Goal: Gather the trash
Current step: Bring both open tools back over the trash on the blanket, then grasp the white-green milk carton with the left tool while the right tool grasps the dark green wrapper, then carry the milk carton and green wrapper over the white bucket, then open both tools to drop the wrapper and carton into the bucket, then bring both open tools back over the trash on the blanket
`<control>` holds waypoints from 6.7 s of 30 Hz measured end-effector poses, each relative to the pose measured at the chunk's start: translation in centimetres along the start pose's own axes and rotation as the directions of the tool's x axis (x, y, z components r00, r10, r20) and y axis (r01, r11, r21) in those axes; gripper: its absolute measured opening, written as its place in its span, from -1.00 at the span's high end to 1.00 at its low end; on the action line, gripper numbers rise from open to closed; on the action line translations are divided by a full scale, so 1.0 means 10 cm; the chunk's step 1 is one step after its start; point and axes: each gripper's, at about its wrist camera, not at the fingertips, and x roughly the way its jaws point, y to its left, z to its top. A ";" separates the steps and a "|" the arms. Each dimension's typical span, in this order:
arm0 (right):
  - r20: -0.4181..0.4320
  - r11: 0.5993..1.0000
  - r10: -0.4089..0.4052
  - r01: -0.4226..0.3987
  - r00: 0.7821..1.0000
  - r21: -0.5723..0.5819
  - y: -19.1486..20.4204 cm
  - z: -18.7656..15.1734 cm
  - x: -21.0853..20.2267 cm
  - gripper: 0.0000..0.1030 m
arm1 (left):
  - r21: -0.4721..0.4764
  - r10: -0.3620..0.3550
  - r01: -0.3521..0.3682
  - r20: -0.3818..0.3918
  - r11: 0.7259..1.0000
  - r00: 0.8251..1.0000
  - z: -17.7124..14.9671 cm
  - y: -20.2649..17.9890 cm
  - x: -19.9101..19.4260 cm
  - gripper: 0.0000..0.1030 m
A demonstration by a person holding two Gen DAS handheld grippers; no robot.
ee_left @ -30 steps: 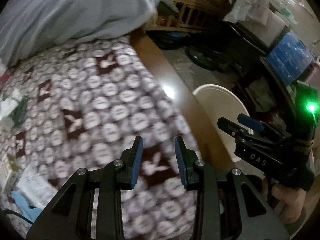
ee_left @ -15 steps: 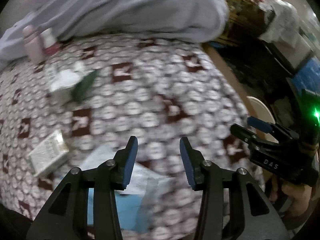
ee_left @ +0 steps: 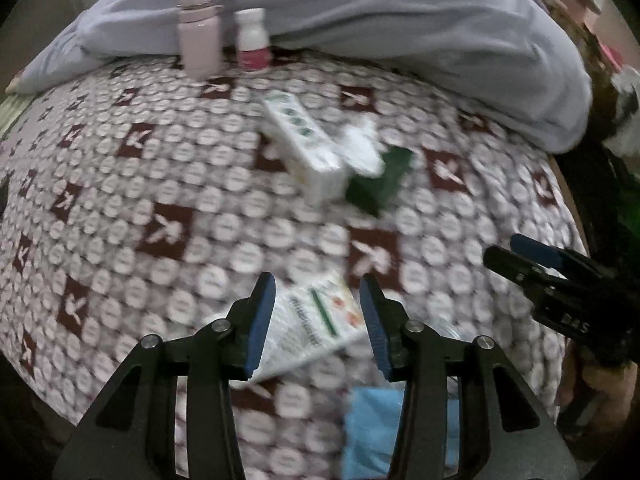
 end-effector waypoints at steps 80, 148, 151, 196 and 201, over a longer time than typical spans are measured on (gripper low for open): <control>0.046 0.999 -0.033 0.032 0.998 0.029 -0.50 -0.27 -0.66 0.65 | 0.147 -0.210 0.212 -0.027 0.966 0.977 0.13 -1.39 0.02 0.26; -0.008 0.788 -0.432 0.381 0.902 0.483 -3.05 -1.92 -2.20 0.21 | 0.372 -0.466 0.552 -0.299 0.747 0.833 -0.72 -4.43 0.22 0.22; -0.006 0.770 -0.450 0.392 0.893 0.504 -3.08 -1.93 -2.25 0.18 | 0.369 -0.468 0.555 -0.302 0.746 0.830 -0.72 -4.41 0.23 0.06; 0.045 0.893 -0.341 0.308 0.939 0.329 -2.00 -1.28 -1.74 -0.08 | 0.305 -0.207 0.228 -0.100 0.925 0.973 -0.46 -2.77 -0.06 -0.04; 0.049 0.923 -0.291 0.267 0.955 0.278 -1.72 -1.12 -1.58 -0.09 | 0.289 -0.172 0.186 -0.073 0.939 0.982 -0.41 -2.38 -0.12 -0.04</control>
